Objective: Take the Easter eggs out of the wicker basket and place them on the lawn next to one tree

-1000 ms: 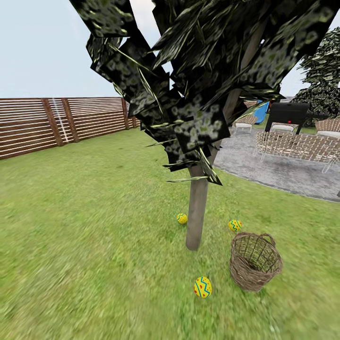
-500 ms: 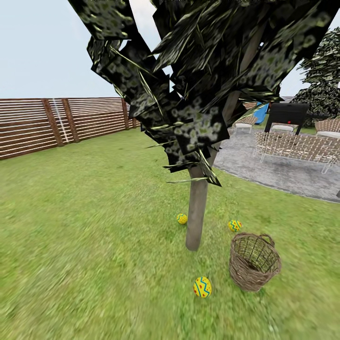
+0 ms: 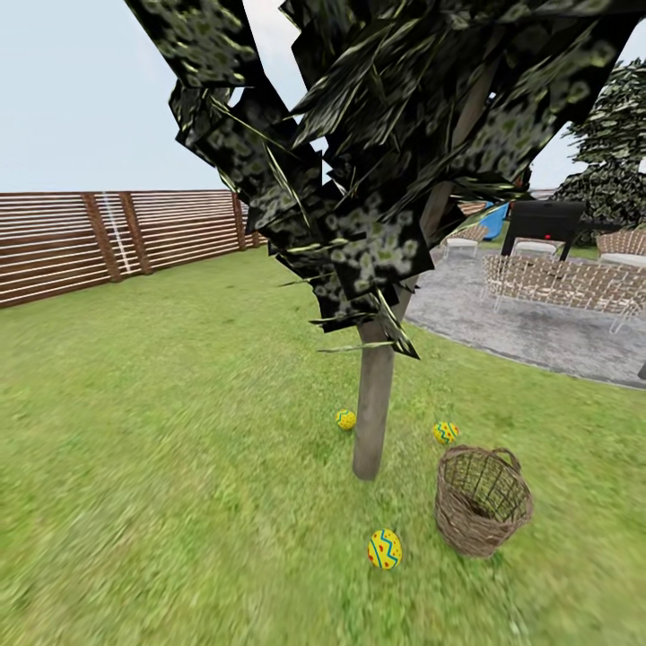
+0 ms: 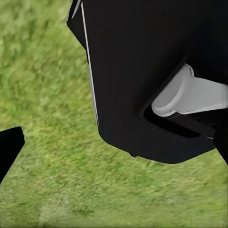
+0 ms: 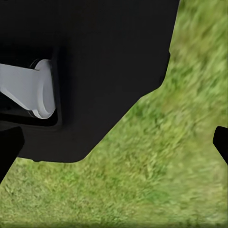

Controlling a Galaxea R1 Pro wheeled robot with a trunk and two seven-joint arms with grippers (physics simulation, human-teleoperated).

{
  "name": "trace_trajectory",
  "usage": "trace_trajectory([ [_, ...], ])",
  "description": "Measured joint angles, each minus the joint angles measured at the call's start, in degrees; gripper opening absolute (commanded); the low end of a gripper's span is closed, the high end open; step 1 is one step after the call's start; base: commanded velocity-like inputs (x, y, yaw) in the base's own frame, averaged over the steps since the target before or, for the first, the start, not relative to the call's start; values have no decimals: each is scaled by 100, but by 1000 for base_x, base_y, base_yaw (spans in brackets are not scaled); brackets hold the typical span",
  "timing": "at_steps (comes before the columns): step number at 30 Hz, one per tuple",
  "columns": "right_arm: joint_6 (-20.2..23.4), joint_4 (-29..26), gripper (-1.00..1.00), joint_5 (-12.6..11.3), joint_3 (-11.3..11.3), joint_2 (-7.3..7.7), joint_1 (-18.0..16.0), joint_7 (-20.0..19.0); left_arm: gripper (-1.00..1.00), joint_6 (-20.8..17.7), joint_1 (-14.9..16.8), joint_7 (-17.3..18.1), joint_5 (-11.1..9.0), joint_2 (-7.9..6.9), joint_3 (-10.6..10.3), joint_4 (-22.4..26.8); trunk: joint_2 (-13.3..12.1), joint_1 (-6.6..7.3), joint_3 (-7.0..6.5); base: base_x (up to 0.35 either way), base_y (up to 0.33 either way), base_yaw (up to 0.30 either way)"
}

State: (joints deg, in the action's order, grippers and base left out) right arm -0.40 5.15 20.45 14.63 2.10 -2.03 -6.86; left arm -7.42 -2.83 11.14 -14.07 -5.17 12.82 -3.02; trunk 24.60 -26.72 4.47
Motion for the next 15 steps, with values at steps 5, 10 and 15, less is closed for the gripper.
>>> trace_trajectory([
  [5,0,0,100,-5,0,5,0,-3,100,1,0,0,8,0,0,9,-178,97,-85,0,0,0],
  [10,0,0,100,-10,0,5,0,-8,100,1,0,0,8,0,0,11,-179,97,-86,0,0,0],
  [15,10,0,100,-11,0,5,0,-9,100,1,0,0,9,6,0,11,-179,97,-86,0,0,0],
])
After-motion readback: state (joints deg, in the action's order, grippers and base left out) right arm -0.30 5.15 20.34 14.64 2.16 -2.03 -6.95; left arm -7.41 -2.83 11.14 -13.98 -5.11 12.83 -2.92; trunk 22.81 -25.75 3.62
